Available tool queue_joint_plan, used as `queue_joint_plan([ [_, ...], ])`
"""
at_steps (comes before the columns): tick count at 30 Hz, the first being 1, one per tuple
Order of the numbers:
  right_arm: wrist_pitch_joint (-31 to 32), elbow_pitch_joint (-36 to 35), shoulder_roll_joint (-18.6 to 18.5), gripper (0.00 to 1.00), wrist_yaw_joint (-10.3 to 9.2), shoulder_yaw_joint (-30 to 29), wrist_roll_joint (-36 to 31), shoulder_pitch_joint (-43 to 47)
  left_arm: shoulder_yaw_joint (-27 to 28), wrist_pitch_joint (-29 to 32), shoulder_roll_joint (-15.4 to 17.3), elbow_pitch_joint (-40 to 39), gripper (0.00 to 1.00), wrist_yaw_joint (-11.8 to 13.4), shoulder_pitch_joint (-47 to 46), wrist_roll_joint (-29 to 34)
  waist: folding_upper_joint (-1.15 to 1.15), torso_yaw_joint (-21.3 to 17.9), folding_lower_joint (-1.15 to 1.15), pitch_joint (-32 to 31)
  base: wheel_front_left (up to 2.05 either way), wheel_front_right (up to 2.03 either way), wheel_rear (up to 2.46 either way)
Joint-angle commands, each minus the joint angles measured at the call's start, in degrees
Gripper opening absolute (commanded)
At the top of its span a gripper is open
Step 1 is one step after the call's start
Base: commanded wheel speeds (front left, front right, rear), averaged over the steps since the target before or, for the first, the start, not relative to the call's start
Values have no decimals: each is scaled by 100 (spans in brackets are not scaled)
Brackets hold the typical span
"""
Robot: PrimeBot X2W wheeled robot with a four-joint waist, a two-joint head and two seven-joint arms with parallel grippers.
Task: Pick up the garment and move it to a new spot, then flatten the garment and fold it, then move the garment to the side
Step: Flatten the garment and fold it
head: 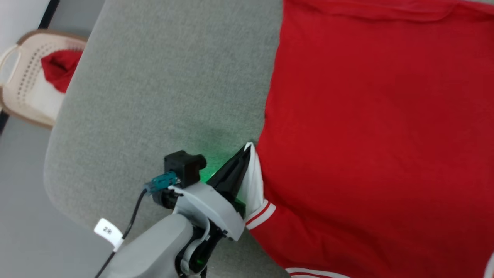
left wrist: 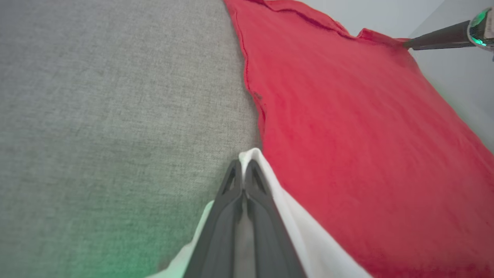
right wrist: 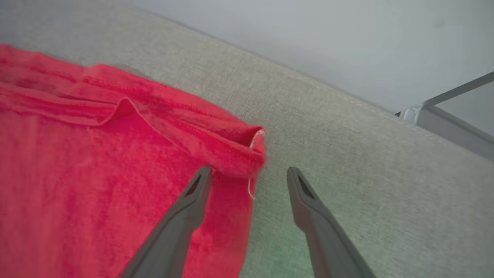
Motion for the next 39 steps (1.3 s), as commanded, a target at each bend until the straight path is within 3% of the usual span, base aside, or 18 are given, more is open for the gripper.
queue_joint_plan([
  [1,44,97,33,100,-8,30,-70,-72,9,-10,-59,35,0,-48,-75,59,0,311,0,357,0,0,0],
  [8,446,833,223,100,-1,224,-297,-207,24,-2,-407,394,0,-312,-187,145,0,511,0,580,0,0,0],
  [9,481,899,251,85,-1,280,-318,-194,42,-4,-438,440,0,-334,-183,149,0,523,0,587,0,0,0],
  [10,522,968,278,0,0,321,-310,-172,60,-5,-466,492,0,-366,-176,161,0,532,0,589,0,0,0],
  [18,536,1124,278,0,13,396,-227,-360,275,2,-514,779,0,-495,-60,257,0,436,0,393,0,0,0],
  [28,161,870,406,0,8,521,227,-493,490,-15,-282,922,0,-497,173,290,0,-64,0,-200,0,0,0],
  [34,-167,292,315,0,6,705,945,37,589,-3,-63,934,0,-435,397,200,0,-424,0,-628,0,0,0],
  [39,-449,-392,31,0,6,842,1478,894,637,26,119,860,0,-346,614,116,0,-681,0,-986,0,0,0],
])
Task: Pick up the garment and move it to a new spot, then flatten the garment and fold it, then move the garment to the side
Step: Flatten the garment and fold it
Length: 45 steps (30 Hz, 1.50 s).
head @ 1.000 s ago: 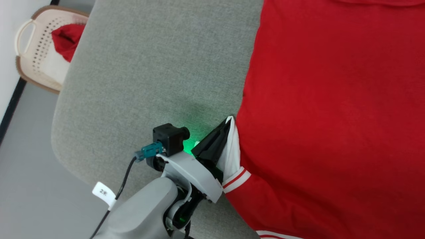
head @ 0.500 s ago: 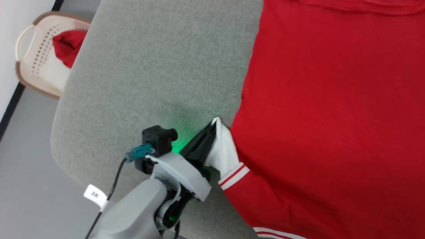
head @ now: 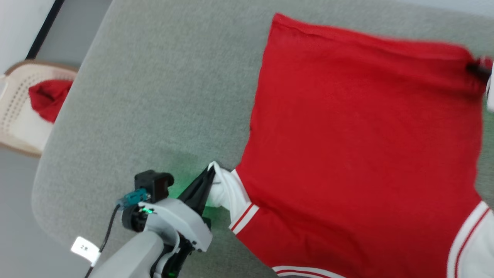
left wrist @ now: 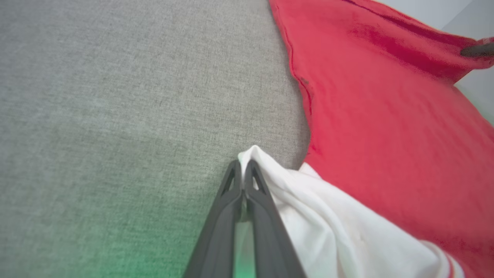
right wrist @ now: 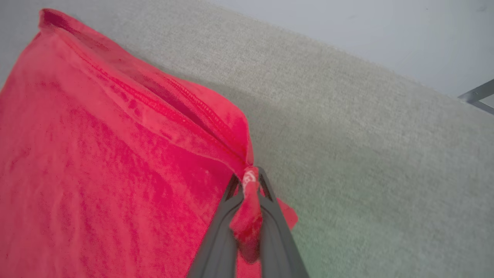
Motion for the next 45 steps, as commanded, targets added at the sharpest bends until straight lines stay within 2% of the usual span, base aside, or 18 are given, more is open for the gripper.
queue_joint_plan([
  [1,-120,-298,-125,0,20,60,193,500,29,12,113,-36,0,65,155,-54,0,-422,0,-491,0,0,0],
  [9,-504,-1207,-408,0,19,-218,604,1950,66,86,367,-228,0,211,473,-143,0,-694,0,-912,0,0,0],
  [15,-671,-1846,-378,0,19,-753,654,3187,106,159,568,-491,0,377,728,-210,0,-881,0,-1182,0,0,0],
  [20,-655,-2345,-112,0,19,-1335,513,4261,122,202,695,-698,0,492,888,-249,0,-979,0,-1302,0,0,0],
  [26,-509,-2899,424,0,19,-2025,184,5357,140,207,770,-840,0,562,1021,-291,0,-1057,0,-1353,0,0,0],
  [33,-282,-3276,963,0,19,-2485,-241,5899,130,210,790,-886,0,576,1056,-314,0,-1142,0,-1358,0,0,0],
  [34,-268,-3317,998,23,19,-2487,-311,5916,131,207,787,-887,0,570,1052,-318,0,-1152,0,-1358,0,0,0],
  [35,-243,-3367,1021,70,19,-2470,-365,5930,131,205,785,-888,0,563,1046,-321,0,-1160,0,-1356,0,0,0],
  [36,-255,-3415,1047,100,19,-2485,-401,5931,129,204,786,-887,0,560,1037,-319,0,-1168,0,-1353,0,0,0],
  [45,-165,-4122,1153,100,19,-2637,-592,5838,123,190,779,-901,0,568,998,-311,0,-1173,0,-1362,0,0,0],
])
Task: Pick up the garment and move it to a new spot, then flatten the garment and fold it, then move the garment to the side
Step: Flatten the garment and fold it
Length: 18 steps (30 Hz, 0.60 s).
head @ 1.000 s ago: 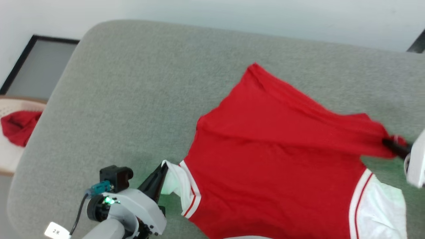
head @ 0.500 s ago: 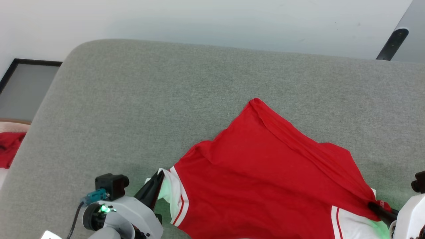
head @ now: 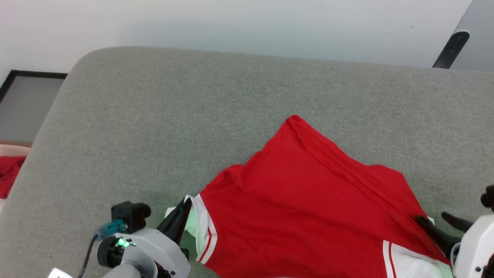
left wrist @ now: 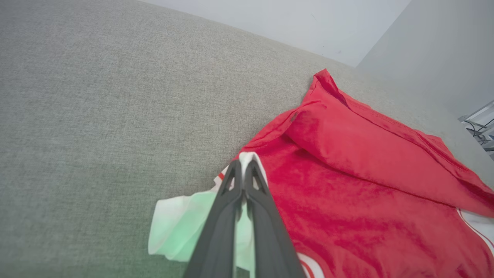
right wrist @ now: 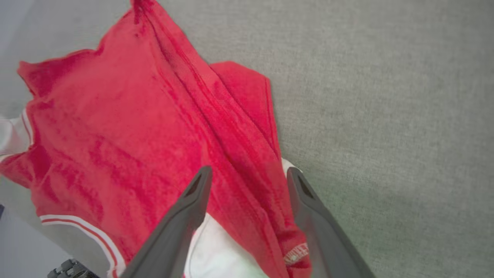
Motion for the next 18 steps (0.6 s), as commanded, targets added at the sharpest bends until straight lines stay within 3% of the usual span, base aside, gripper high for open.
queue_joint_plan([
  [1,20,-97,28,100,20,2,-7,-79,-3,-10,-10,-3,0,3,-14,-13,0,11,0,-4,0,0,0],
  [8,279,-467,-33,100,20,487,-150,-987,-116,52,-127,11,0,-68,-154,64,0,261,0,12,0,0,0],
  [18,573,834,-230,100,20,1448,-277,-2818,-493,209,-774,290,0,-375,-795,282,0,1150,0,240,0,0,0],
])
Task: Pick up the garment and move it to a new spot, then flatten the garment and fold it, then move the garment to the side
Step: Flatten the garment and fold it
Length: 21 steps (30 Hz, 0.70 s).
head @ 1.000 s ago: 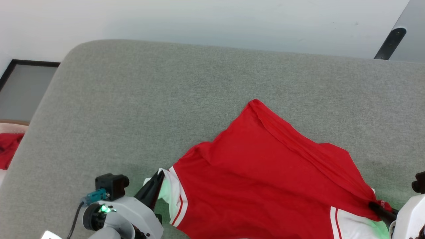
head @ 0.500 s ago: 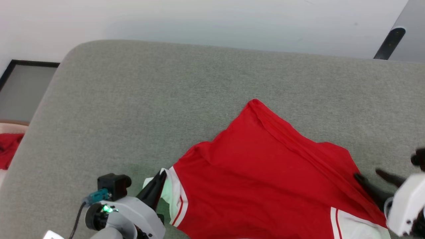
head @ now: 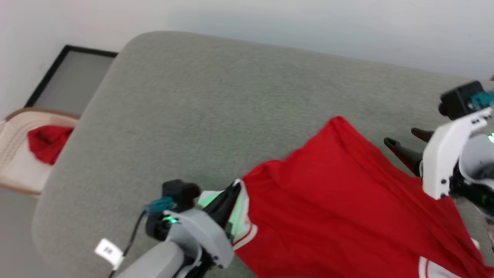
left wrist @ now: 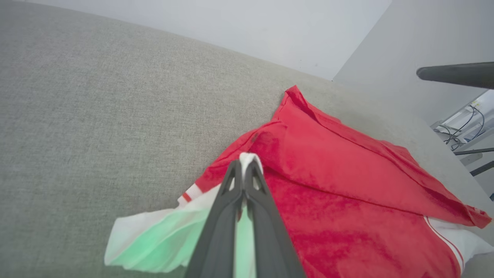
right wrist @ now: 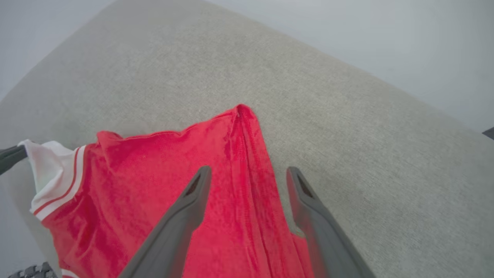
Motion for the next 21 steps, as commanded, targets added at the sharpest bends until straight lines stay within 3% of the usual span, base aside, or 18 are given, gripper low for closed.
queue_joint_plan([
  [1,59,132,-50,100,20,109,-10,-166,-28,-3,-69,55,0,-48,-88,49,0,407,0,187,0,0,0],
  [11,734,1677,-293,100,20,989,98,-1544,-244,-143,-737,653,0,-420,-571,165,0,1023,0,591,0,0,0],
  [21,1324,2850,-376,100,20,1715,166,-2194,-259,-306,-1126,1166,0,-652,-785,177,0,1269,0,868,0,0,0],
])
